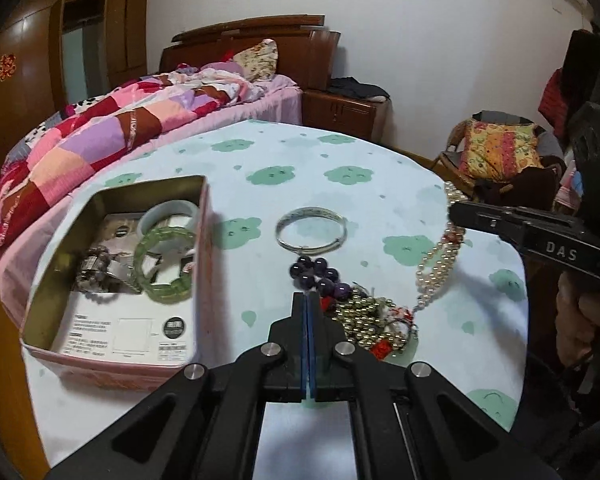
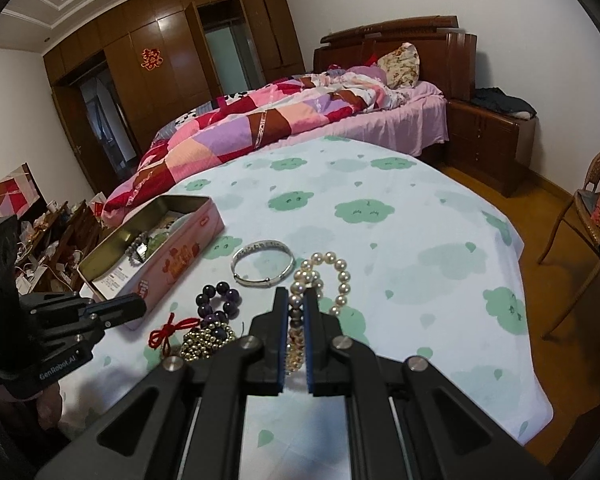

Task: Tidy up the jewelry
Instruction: 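Grasp the pearl bracelet with the right gripper while the left gripper grasps the red tassel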

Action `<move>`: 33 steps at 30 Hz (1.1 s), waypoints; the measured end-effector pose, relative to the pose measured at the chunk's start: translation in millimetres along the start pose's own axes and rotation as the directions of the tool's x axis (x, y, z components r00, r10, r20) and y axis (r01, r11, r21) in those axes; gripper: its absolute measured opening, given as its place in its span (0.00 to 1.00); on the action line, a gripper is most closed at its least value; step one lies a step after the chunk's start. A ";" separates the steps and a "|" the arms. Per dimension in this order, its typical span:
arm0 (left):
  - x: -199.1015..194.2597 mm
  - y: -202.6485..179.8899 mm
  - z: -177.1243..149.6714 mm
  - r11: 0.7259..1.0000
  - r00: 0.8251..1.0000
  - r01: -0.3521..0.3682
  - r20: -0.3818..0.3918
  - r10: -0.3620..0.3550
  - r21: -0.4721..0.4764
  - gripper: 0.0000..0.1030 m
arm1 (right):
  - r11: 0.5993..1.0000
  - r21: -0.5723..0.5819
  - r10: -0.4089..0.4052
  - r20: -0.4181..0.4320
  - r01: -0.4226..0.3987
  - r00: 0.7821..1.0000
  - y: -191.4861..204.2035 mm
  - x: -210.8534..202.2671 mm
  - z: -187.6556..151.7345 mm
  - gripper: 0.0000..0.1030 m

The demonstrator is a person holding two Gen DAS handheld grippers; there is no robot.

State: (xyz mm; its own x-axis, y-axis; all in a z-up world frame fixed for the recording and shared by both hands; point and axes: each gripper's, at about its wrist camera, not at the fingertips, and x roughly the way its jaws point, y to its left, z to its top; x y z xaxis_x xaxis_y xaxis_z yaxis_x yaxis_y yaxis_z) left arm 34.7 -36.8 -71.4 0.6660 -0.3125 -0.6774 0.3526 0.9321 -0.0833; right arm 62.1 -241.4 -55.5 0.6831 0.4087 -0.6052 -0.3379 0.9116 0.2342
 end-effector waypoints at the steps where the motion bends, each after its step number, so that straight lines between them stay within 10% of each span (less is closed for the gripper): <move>1: 2.6 -1.9 -1.0 1.000 1.000 0.003 -0.013 -0.003 0.010 0.00 | 1.000 -0.001 0.001 -0.003 -0.001 1.000 0.2 1.1 -0.4 0.08; 14: 30.8 -3.8 -16.9 0.997 0.987 -0.072 -0.139 0.077 0.040 0.02 | 1.000 -0.003 0.014 -0.036 -0.014 0.999 0.5 8.2 -5.1 0.08; 19: 23.8 -8.5 -17.5 0.994 0.990 -0.093 -0.103 0.098 0.055 0.53 | 1.000 -0.008 0.020 -0.045 -0.021 0.999 3.2 10.5 -7.5 0.08; 26: 27.3 -7.1 -18.9 0.997 0.991 -0.056 -0.120 0.062 0.047 0.53 | 1.000 -0.007 0.021 -0.043 -0.022 0.999 3.5 11.0 -8.1 0.08; 33: 31.4 -7.6 -19.6 0.997 0.988 -0.056 -0.139 0.063 0.051 0.25 | 1.000 -0.002 0.024 -0.047 -0.024 0.999 4.4 12.0 -8.2 0.08</move>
State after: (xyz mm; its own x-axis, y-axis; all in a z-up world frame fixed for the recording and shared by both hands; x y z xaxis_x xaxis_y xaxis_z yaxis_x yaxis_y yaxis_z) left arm 40.1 -50.0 -106.4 0.5888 -0.2246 -0.7764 0.3476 0.9376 -0.0076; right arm 63.5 -232.9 -68.0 0.6435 0.4276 -0.6348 -0.3551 0.9015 0.2473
